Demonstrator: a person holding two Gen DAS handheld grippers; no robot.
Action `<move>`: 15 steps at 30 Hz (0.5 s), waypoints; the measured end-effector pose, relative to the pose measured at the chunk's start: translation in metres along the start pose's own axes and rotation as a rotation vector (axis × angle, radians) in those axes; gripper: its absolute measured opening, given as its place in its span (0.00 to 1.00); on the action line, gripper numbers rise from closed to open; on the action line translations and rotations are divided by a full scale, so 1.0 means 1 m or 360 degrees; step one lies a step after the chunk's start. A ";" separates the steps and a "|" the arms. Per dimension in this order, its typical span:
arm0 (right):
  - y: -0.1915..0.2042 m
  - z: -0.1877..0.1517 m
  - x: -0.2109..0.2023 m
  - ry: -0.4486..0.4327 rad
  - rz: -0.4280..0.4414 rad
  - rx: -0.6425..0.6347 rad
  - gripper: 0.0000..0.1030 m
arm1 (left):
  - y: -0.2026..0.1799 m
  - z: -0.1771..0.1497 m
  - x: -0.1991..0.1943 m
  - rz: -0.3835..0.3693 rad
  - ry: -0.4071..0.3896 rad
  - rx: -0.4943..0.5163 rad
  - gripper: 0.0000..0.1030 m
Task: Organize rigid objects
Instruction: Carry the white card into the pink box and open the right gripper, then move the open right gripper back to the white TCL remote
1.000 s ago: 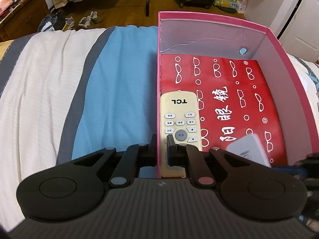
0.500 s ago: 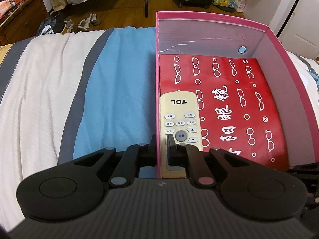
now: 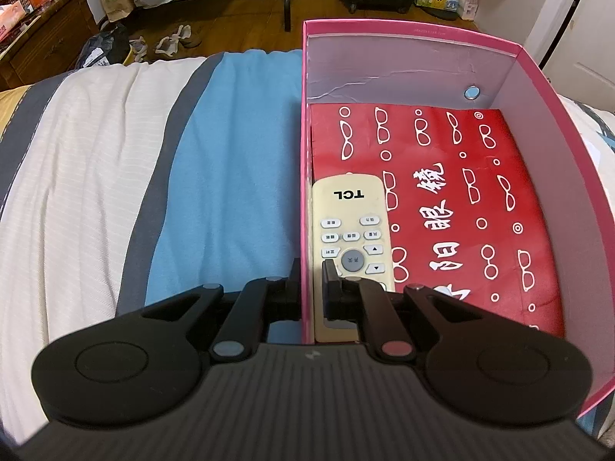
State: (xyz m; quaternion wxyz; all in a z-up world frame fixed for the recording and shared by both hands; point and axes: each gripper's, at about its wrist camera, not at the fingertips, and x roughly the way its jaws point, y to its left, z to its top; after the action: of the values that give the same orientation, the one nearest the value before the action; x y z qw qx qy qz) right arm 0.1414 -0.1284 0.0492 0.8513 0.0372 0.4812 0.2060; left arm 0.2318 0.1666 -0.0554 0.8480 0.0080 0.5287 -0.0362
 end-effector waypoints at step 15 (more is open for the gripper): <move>-0.093 -0.046 0.026 0.0024 0.0102 0.0415 0.56 | -0.005 0.002 0.002 0.0055 0.0024 -0.0013 0.08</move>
State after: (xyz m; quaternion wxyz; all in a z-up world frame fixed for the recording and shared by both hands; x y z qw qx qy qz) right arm 0.1438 -0.2090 -0.0208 0.8286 0.1614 0.5088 0.1689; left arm 0.2336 0.1614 -0.0562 0.8446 0.0140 0.5349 -0.0195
